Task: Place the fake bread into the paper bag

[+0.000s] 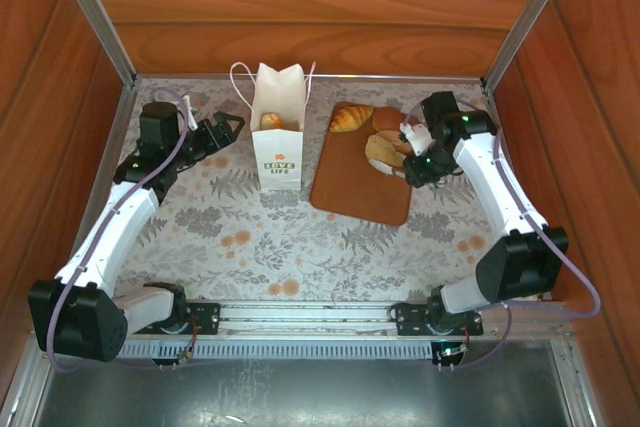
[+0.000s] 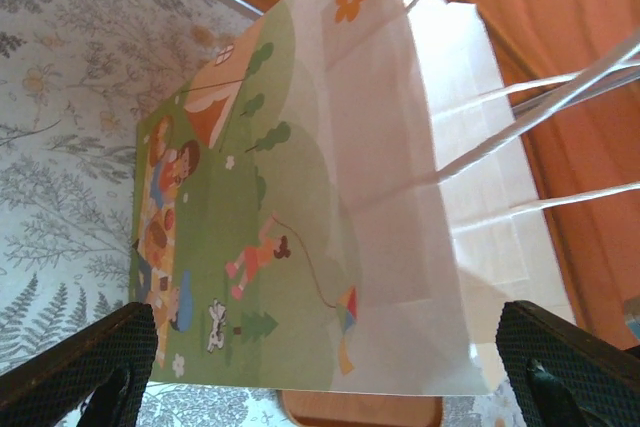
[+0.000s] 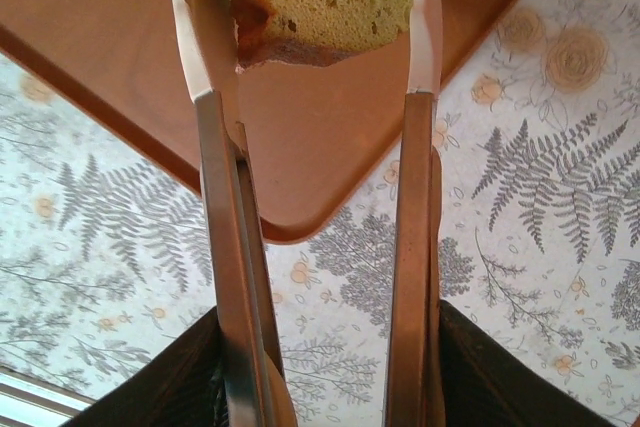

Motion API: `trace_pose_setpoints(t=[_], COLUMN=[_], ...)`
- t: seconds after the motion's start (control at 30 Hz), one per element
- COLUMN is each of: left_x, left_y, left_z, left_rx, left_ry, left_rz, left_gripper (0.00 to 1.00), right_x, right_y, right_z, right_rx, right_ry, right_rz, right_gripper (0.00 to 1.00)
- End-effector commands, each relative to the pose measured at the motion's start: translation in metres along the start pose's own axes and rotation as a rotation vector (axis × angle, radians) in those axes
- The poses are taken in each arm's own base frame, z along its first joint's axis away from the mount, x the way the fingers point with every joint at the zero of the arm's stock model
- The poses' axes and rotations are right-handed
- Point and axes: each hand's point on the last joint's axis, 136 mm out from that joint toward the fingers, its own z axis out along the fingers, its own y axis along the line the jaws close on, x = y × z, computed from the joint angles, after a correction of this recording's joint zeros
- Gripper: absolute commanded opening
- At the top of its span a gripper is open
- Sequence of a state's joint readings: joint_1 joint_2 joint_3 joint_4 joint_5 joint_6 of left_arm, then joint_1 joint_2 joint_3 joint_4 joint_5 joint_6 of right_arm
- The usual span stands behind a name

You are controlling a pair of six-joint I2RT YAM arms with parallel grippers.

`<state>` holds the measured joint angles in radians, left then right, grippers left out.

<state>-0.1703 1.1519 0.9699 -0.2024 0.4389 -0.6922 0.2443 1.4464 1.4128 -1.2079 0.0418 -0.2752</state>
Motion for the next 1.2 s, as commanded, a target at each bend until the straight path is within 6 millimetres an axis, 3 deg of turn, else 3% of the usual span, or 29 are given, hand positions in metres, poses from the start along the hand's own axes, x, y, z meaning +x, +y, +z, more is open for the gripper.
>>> trace_pose_setpoints(t=[0.0,0.13,0.27,0.53,0.73,0.87,1.0,1.17], left_x=[-0.012,-0.010,-0.018,-0.023,-0.030,-0.031,-0.032,-0.034], left_y=[-0.028,-0.040,-0.038,-0.047,-0.043,-0.041,-0.034,-0.031], left_z=[-0.010,-0.006,0.001,0.035,0.056,0.063,0.066,0.065], left_rx=[0.097,0.162,0.166,0.200,0.172,0.170,0.145,0.124], left_ry=[-0.009,0.028,-0.007,0.061,0.066,0.078,0.067,0.046], left_rz=[0.013,-0.010,-0.032,-0.050,-0.060,-0.065,-0.077,-0.075], left_gripper=[0.91,0.89,0.88,0.79,0.62,0.48,0.35,0.27], right_x=[-0.014,-0.025,-0.044,-0.088,-0.119,-0.138,-0.154,-0.170], right_y=[0.015,0.029,0.032,0.054,0.080,0.109,0.151,0.185], right_z=[-0.027,-0.052,-0.084,-0.150,-0.186,-0.204,-0.214,-0.197], right_rx=[-0.027,-0.033,0.014,0.039,0.041,0.019,-0.043,-0.133], right_ry=[-0.115,-0.196,-0.310,-0.507,-0.628,-0.688,-0.733,-0.729], right_rz=[0.019,0.005,0.041,0.001,-0.076,-0.151,-0.255,-0.290], right_gripper=[0.49,0.49,0.48,0.47,0.46,0.46,0.46,0.46])
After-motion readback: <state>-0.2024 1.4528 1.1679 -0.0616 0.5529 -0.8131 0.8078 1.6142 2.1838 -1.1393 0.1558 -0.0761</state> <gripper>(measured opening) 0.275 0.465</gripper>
